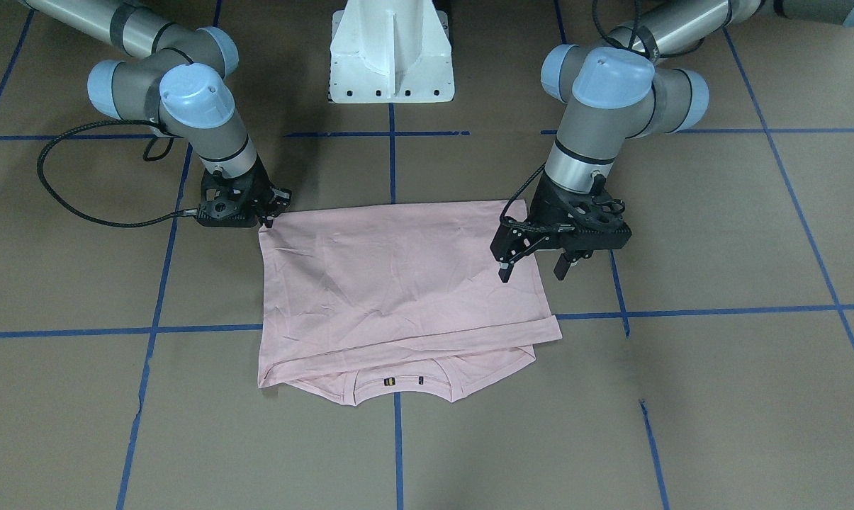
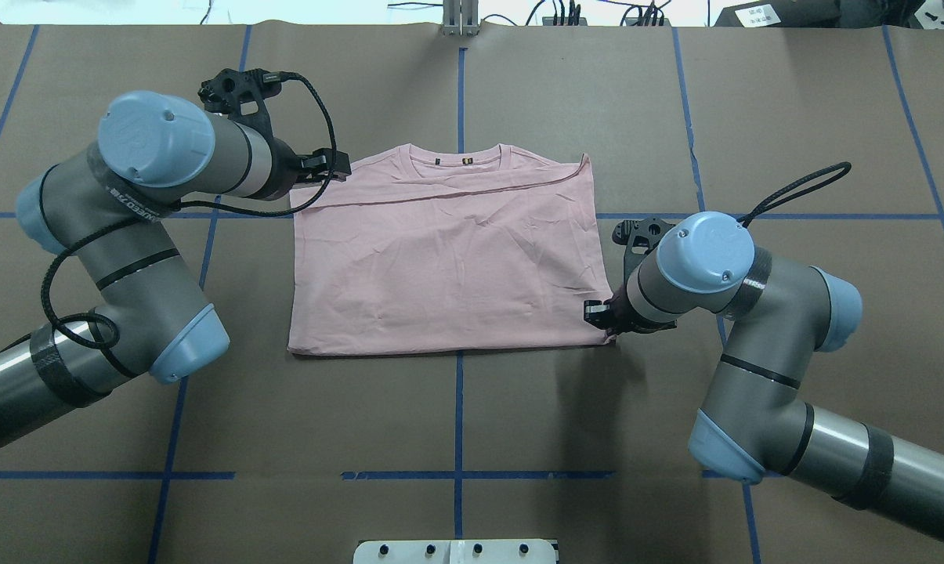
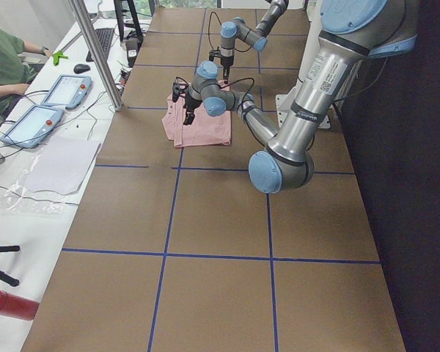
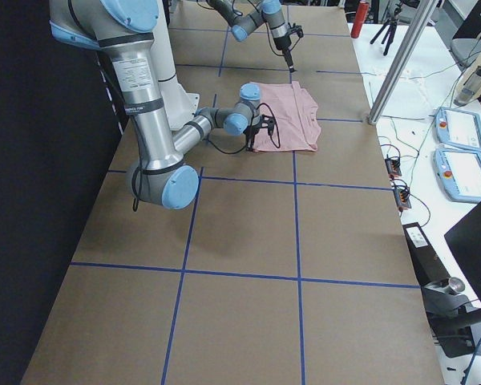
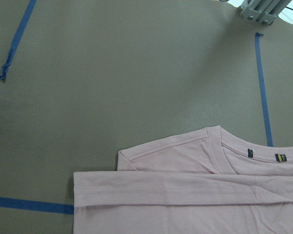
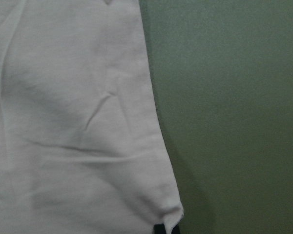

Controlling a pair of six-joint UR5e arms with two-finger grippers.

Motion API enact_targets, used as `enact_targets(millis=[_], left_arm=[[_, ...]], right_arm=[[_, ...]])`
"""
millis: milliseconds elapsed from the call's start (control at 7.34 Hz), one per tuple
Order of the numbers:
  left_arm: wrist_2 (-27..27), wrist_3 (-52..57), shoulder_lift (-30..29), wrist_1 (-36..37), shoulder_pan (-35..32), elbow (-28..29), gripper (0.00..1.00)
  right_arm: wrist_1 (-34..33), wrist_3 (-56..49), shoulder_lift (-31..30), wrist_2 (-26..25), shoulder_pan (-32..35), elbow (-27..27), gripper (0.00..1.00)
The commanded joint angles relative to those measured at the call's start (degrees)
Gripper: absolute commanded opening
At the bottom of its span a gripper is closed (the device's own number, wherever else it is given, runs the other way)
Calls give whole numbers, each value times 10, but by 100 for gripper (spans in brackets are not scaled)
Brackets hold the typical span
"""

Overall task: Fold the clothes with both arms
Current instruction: 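Grasp the shirt edge with the right gripper and drag it toward the robot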

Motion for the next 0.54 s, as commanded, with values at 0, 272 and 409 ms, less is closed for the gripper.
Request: enact_targets(millis=[0,272,409], left_arm=[[0,0,-1,0,1,-1,100],[0,0,-2,0,1,-7,100],[0,0,-2,1,1,-11,100]], right_arm=[[-5,-2,-38,32,5,44,0],[-16,3,-136,32,-17,151,0],[-16,8,-186,33,-55,196,0]])
